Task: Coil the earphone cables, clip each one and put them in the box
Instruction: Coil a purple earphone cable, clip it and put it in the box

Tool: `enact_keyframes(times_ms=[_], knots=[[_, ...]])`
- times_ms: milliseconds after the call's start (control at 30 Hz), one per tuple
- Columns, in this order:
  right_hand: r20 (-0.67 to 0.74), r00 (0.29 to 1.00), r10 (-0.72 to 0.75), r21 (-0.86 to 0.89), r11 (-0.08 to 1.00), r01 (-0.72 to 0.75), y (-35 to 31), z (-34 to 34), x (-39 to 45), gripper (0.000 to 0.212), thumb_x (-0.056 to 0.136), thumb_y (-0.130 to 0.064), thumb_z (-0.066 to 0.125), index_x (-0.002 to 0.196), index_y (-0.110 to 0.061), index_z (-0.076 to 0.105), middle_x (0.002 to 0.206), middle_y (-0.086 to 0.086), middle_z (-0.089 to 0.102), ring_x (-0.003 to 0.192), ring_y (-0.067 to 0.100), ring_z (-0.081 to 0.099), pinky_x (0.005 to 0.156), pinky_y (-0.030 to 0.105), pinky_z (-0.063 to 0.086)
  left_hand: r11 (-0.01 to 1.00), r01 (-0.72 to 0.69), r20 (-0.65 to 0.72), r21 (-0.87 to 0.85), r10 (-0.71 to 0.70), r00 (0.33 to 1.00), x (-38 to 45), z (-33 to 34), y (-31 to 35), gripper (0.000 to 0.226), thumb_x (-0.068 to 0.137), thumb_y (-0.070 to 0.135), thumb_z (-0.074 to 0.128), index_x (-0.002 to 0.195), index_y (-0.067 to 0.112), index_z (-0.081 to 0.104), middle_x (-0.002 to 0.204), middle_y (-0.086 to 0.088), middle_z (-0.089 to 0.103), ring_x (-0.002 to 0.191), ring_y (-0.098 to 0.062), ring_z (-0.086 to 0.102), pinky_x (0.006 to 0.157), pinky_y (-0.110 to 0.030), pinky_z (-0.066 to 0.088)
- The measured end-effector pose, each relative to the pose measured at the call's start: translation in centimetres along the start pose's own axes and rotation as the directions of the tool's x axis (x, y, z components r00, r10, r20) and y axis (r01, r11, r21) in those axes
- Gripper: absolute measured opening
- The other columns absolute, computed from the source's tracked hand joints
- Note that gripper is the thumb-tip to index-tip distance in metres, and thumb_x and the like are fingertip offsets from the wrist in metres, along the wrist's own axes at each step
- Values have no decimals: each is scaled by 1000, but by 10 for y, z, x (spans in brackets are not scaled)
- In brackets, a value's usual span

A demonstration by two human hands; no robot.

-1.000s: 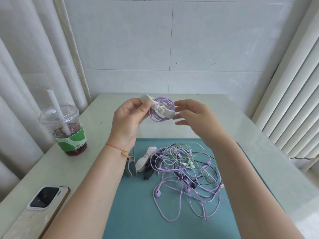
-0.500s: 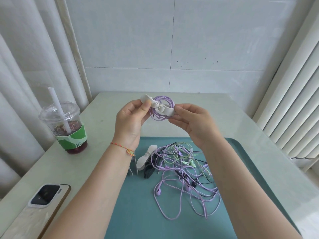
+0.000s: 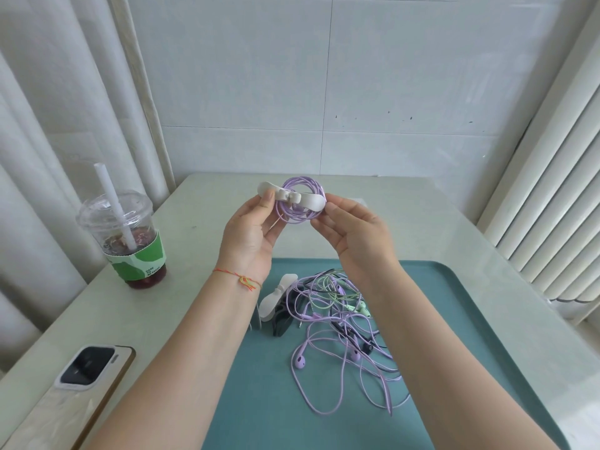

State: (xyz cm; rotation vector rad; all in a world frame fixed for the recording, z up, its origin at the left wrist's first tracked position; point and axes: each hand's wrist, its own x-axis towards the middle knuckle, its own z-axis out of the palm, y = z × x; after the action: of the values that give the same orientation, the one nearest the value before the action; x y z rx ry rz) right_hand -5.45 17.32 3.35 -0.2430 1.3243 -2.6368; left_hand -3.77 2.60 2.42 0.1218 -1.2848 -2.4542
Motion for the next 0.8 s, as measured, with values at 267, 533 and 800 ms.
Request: enact_keyframes(times_ms=[267,533,800], knots=[[-79,995,-66,-163,985,53,-4,4,-3,8,88,1,62,95,2,66,81,14,68,74,23,67,80,33,58,985,-147,-54,95,153,987,-2,4,0,12,93,11,61,96,2,67,91,-9,68,86,-16,64,82,-23,53],[-115,987,-113,-146,985,95,4,9,-5,12,85,5,66,97,4,66,83,15,70,72,22,68,75,28,57,949,-280,-150,146,300,942,-7,11,0,7,90,7,65,87,7,72,77,-1,71,81,-16,62,80,-26,52],[-187,982,-18,68,997,31,11,13,-9,17,84,7,66,101,10,66,90,18,68,71,23,68,76,27,59,928,-298,-227,224,347,910,-13,15,-8,8,87,14,70,81,17,75,82,0,73,84,-14,63,90,-33,53]])
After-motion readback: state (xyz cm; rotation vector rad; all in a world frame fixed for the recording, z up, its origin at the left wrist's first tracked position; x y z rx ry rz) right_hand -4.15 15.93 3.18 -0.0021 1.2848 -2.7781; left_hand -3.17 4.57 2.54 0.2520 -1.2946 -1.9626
